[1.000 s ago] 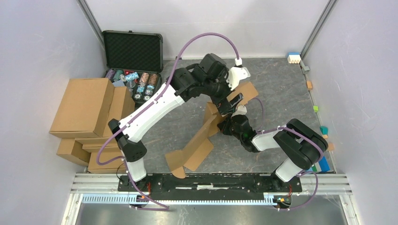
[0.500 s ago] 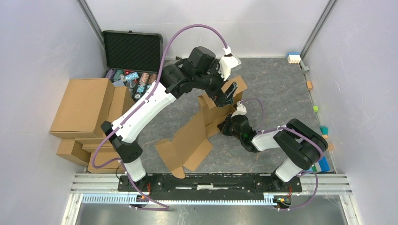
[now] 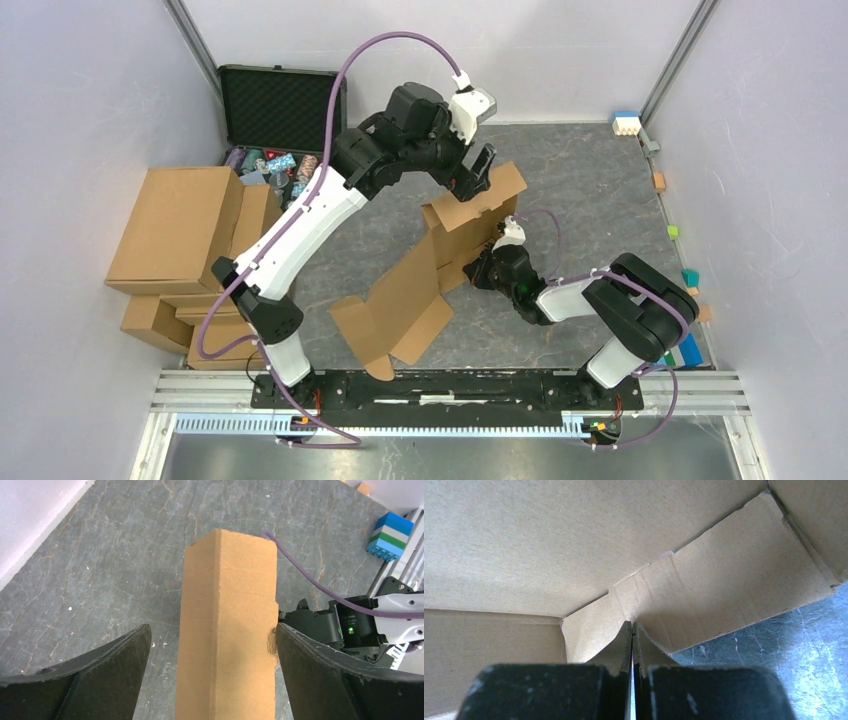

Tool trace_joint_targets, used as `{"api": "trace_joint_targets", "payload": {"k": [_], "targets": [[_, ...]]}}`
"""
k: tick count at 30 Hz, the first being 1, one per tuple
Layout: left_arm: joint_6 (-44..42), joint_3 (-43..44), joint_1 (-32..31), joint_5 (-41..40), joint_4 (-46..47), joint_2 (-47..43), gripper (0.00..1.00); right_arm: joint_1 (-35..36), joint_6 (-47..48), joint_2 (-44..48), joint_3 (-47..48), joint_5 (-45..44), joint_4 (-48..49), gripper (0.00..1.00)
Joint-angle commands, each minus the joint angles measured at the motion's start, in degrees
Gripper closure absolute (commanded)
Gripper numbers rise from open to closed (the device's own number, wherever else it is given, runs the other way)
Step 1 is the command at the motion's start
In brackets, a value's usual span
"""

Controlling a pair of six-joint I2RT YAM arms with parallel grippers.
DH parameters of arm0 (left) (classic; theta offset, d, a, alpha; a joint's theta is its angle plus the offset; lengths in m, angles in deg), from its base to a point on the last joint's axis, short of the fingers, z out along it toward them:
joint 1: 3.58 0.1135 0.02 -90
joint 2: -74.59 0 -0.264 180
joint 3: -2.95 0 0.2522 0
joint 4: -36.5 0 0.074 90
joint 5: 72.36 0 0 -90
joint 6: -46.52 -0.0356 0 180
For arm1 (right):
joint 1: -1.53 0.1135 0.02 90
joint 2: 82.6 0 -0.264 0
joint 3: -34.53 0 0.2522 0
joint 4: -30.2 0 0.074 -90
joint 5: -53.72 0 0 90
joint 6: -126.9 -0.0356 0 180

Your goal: Fold the paper box

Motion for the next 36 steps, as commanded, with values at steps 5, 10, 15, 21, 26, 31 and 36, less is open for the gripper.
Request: {"api": "trace_joint_targets", "payload": {"k": [5,10,15,21,26,31,36], "targets": [[-1.1,1.0,-0.3,-0.9,-4.6,4.8,0.03,-0.3,1.1,-1.0,0.3,0.6,-3.2,1.00],[-2.8,-0.3,-0.3,-4.6,-5.9,6.4,0.10,-0.3,1.0,-1.2,0.2,0.8,-3.0,1.00],[-4.5,-1.7,-1.3,-6.9,-6.2,6.6,0.13,-0.3,0.9,-1.3,0.2,0.8,-2.8,1.00],[-7.3,-3.3,-4.2,-13.6,-6.1,6.6,0.24,-0.3,0.8,-1.2,0.2,0.9,-2.8,1.00],[-9.4,-5.0,-6.8,-20.4,-6.1,7.4,0.22,-0.3,0.8,-1.1,0.1,1.0,-2.7,1.00],[-10.8,-5.5,-8.4,-25.2,-6.1,8.6,0.22,-0.3,0.7,-1.0,0.1,1.1,-2.7,1.00],[-11.4,-5.6,-9.2,-28.6,-5.4,9.0,0.49,-0.3,0.7,-0.6,-0.2,1.0,-2.6,1.00]]}}
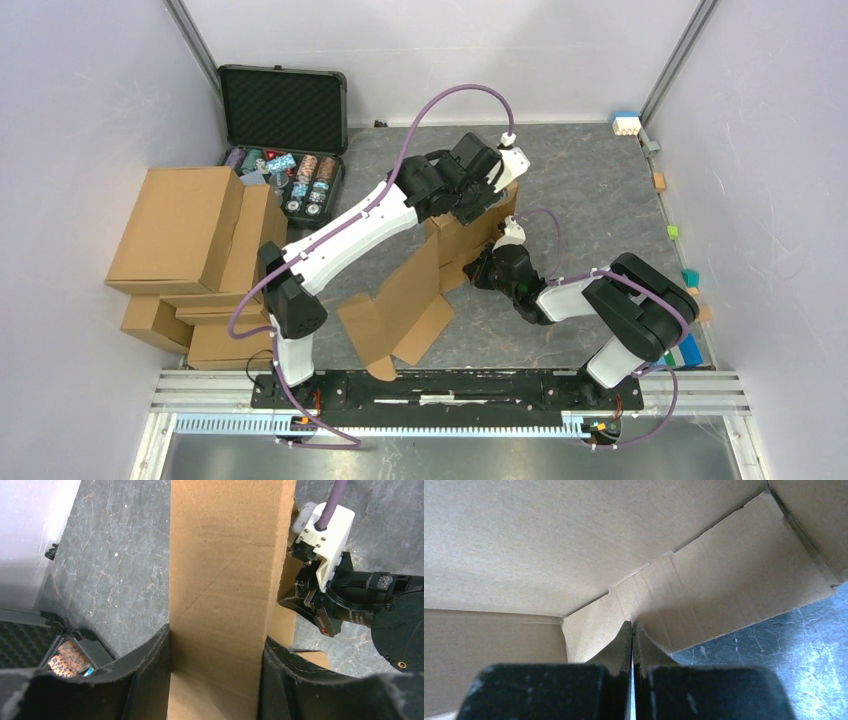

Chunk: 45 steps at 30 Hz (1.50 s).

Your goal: Fold the paper box

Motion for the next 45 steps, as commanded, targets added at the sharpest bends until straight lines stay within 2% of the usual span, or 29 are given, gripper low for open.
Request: {"api": "trace_joint_targets", "payload": {"k": [1,6,8,10,11,17,21,28,31,38,42,45], "targets": [[-2.9,-1.0,-0.9,-5.3,0.1,0.8,0.56,-0.1,0.8,-0.6,-0.2,0.5,-2.8,1.00],[-6.6,-5.1,-3.5,-12.5,5.7,-1.0,0.70,-0.1,0.7,-0.4,-0.2,0.5,-2.8,1.00],[-8.2,-6.9,-4.7,-16.0,7.7,-1.5,0.67,-0.2,0.7,-0.4,-0.1,0.5,-2.8,1.00],[-9.1,-7.9,-5.4,-17.4,8.2,-1.4,0.56,-0.2,0.8,-0.3,-0.1,0.6,-2.9,1.00],[-9.3,-8.1,-5.6,-17.5,8.3,-1.3,0.55,-0.3,0.8,-0.3,-0.1,0.7,-2.9,1.00],[-12.4,-10.3,-7.4,-22.6,9.8,-0.2,0.56,-0.2,0.7,-0.3,-0.1,0.8,-2.9,1.00],[-13.6,-11.0,-7.9,-25.4,10.3,0.6,0.61,-0.2,0.7,-0.2,-0.1,0.7,-2.9,1.00],[-14.4,-12.1,-7.7,-24.9,11.5,0.1,0.70,-0.5,1.5,3.4,-1.3,-0.1,-4.2,1.00],[-13.5,-11.6,-6.7,-22.6,11.1,-0.5,0.71,-0.5,3.3,8.2,-2.8,-1.1,-5.4,0.99],[-12.7,-11.3,-4.9,-18.2,10.3,-1.1,0.73,-0.5,11.7,24.9,-8.3,-5.9,-11.3,0.81],[-12.1,-11.2,-3.2,-14.1,9.5,-1.6,0.75,-0.5,19.8,38.3,-11.4,-11.6,-15.9,0.73],[-10.6,-9.6,-1.6,-8.3,7.1,-1.7,0.80,-0.7,29.0,47.5,-11.8,-16.7,-17.1,0.60]]}}
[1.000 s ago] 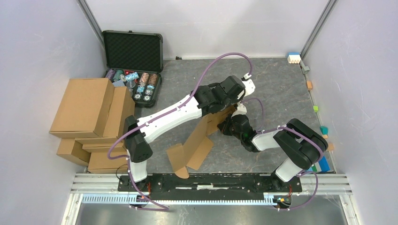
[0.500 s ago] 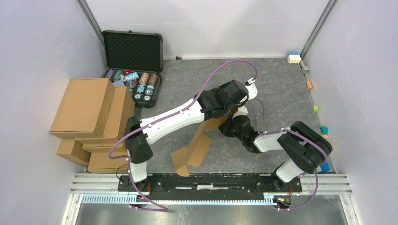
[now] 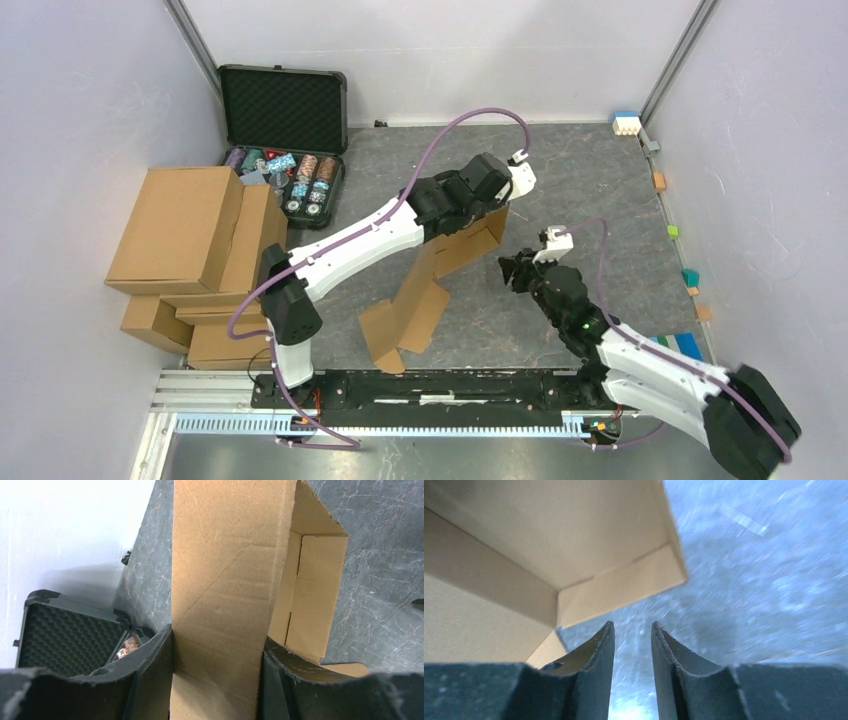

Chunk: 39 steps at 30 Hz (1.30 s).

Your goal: Fold the paper box

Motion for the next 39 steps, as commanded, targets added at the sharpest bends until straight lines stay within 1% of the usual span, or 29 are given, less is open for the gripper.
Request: {"api": "trace_joint_targets", "payload": {"k": [1,3,4,5,6,8,10,11,12,13,14,17,18,20,22,25,28,32,35,38,39], "targets": [[0.2,1.2,3.1,9.9,-6.7,0.0,0.81,-0.2,17.5,10.9,0.0,-9.9,-2.3,0.54],[0.6,1.9,3.8,12.9,-8.5,0.0,0.84,-0.2,26.1,13.3,1.1,-10.3,-0.7,0.42],[0.7,2.0,4.1,13.8,-9.1,0.0,0.85,-0.2,34.0,13.7,1.1,-7.0,1.2,0.37],[0.8,1.9,4.3,14.4,-9.7,0.0,0.86,-0.2,39.6,14.1,1.2,-4.2,2.7,0.33],[0.8,1.8,4.5,15.3,-10.5,-0.1,0.88,-0.2,43.0,14.4,1.5,-2.8,3.5,0.28],[0.6,1.5,4.9,16.7,-11.9,-0.5,0.88,-0.2,47.6,14.4,2.5,-3.1,5.6,0.26],[0.1,0.9,5.3,18.0,-13.4,-1.2,0.90,-0.2,55.4,14.2,3.6,0.3,8.1,0.24],[-0.3,0.2,5.4,18.7,-13.9,-1.7,0.90,-0.2,61.0,13.8,4.2,3.0,9.2,0.16],[-1.2,-0.5,5.4,19.8,-14.2,-2.4,0.90,-0.2,65.1,13.1,5.1,4.6,9.7,0.06],[-1.7,-1.3,5.4,20.2,-14.2,-3.0,0.90,-0.1,69.7,12.4,6.2,6.5,10.0,0.02],[-2.2,-1.9,5.4,20.4,-14.2,-3.4,0.90,-0.1,74.9,11.8,7.0,8.7,9.9,0.02],[-2.9,-2.7,5.4,20.6,-14.1,-4.6,0.90,-0.1,86.9,11.0,7.7,14.6,11.6,0.03],[-2.9,-2.7,5.4,20.5,-13.9,-4.8,0.90,-0.1,91.6,11.0,7.9,17.9,10.5,0.04],[-3.2,-2.7,5.4,20.7,-13.6,-4.8,0.90,-0.2,97.2,9.9,9.3,21.4,7.6,0.04],[-3.1,-3.0,5.4,20.4,-13.1,-4.8,0.90,-0.3,99.3,8.0,10.3,22.3,7.7,0.04],[-3.4,-3.3,5.3,20.2,-12.9,-4.4,0.89,-0.6,101.0,6.2,10.9,26.7,9.6,0.04],[-3.6,-3.9,5.1,20.0,-12.7,-4.3,0.89,-1.3,102.5,2.2,13.2,27.4,10.6,0.06],[-3.7,-4.1,5.1,19.5,-12.5,-4.1,0.89,-3.4,100.8,1.4,14.6,33.0,14.1,0.07],[-4.1,-4.2,5.0,20.1,-12.5,-4.4,0.88,-5.2,101.6,-0.5,17.4,35.2,11.5,0.08],[-4.4,-4.5,5.0,20.6,-12.4,-4.9,0.88,-7.2,100.9,-3.3,18.8,38.4,13.4,0.11],[-4.5,-4.7,5.0,20.5,-12.3,-5.1,0.87,-7.6,101.3,-4.4,19.8,39.3,12.6,0.12]]}}
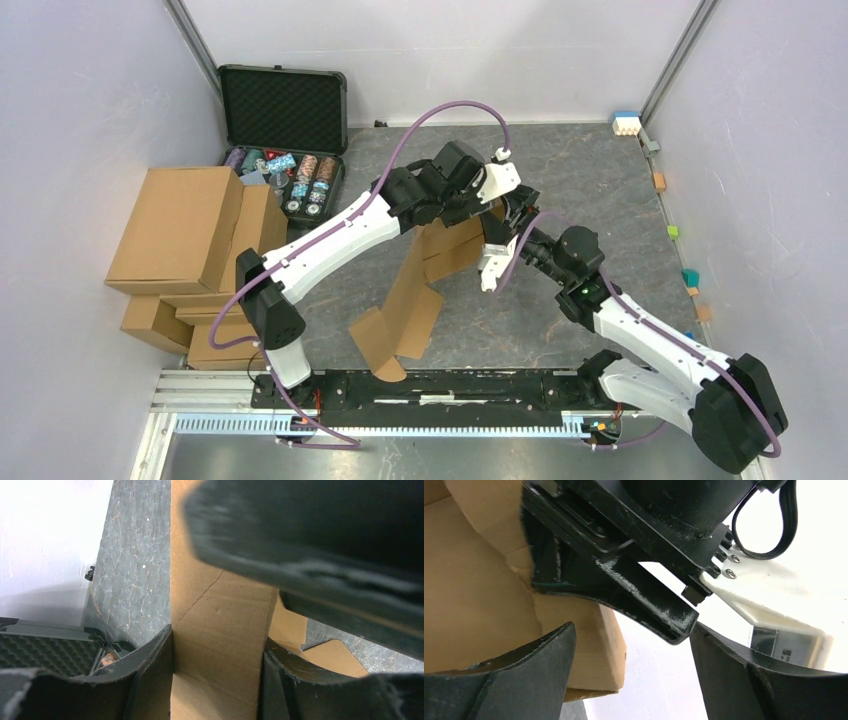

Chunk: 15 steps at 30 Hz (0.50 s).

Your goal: Fold the paper box

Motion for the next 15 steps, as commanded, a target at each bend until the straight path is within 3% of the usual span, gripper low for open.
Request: {"api": "trace_joint_targets", "payload": {"k": [1,3,7,11,15], "targets": [[-2.2,-2.8,-0.1,3.2,-7.1,0.2,0.86,-2.2,2.2,-4.1,5.7,6.8,-0.2,0.12],[-2.3,-3.0,-0.2,3.1,-7.1,-0.1,0.85,-2.1,5.4,-6.2,8.7,7.0,-6.1,0.12],[-2.7,-3.1,-0.7,2.8,-7.2,-0.3,0.85,-2.5,7.9,-8.7,10.1,5.5,-7.7,0.15],[-2.8,-3.4,-1.1,2.5,-7.0,-0.5,0.82,-2.4,10.7,-10.5,11.7,5.2,-10.2,0.38],[-2.9,-3.9,-1.2,2.3,-6.6,-0.7,0.78,-2.5,12.0,-10.4,10.9,5.1,-10.2,0.48]]}}
